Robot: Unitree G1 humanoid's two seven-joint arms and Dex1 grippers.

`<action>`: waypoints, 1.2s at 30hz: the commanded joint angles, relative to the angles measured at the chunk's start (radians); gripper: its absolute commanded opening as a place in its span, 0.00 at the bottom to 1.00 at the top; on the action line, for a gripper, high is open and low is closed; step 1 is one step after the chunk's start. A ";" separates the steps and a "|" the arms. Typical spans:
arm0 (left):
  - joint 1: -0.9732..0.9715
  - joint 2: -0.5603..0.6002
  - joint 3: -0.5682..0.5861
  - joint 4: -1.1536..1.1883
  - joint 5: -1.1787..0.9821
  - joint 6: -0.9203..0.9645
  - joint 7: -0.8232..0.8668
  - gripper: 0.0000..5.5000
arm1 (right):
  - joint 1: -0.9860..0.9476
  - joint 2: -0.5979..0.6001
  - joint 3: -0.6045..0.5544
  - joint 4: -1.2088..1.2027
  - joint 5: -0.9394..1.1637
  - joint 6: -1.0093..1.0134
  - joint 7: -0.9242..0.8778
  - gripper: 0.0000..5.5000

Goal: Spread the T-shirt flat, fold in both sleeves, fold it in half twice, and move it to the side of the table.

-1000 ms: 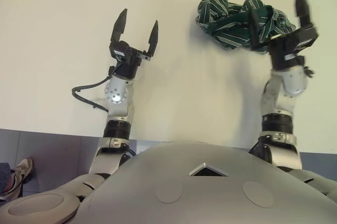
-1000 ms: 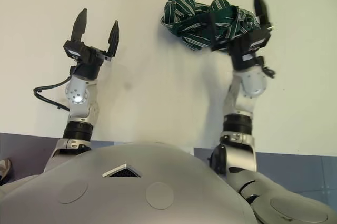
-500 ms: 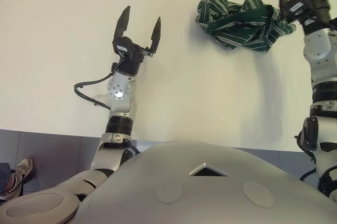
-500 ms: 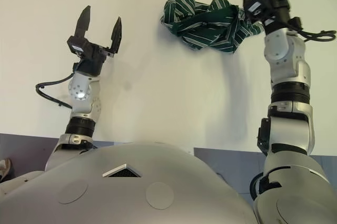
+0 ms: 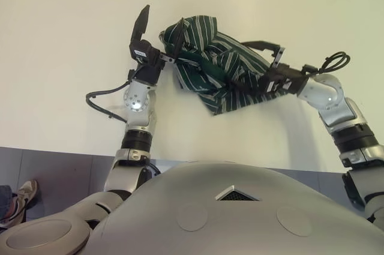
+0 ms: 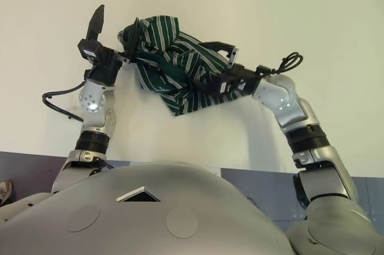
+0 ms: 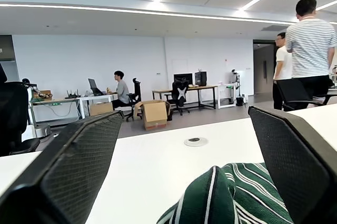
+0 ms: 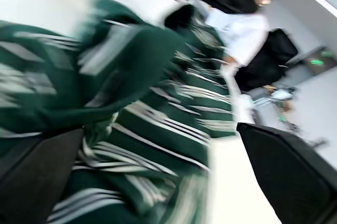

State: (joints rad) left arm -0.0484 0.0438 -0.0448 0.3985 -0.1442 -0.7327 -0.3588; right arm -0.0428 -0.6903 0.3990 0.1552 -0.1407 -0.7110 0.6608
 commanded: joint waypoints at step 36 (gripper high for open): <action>0.176 0.569 -0.249 -0.383 0.323 -0.117 -0.155 0.80 | -0.155 0.055 -0.035 0.248 -0.359 0.062 -0.156 0.98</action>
State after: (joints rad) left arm 0.1463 0.5756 -0.3028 0.0376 0.2629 -0.8645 -0.4824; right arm -0.2024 -0.6424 0.3154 0.3434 -0.4106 -0.6684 0.5015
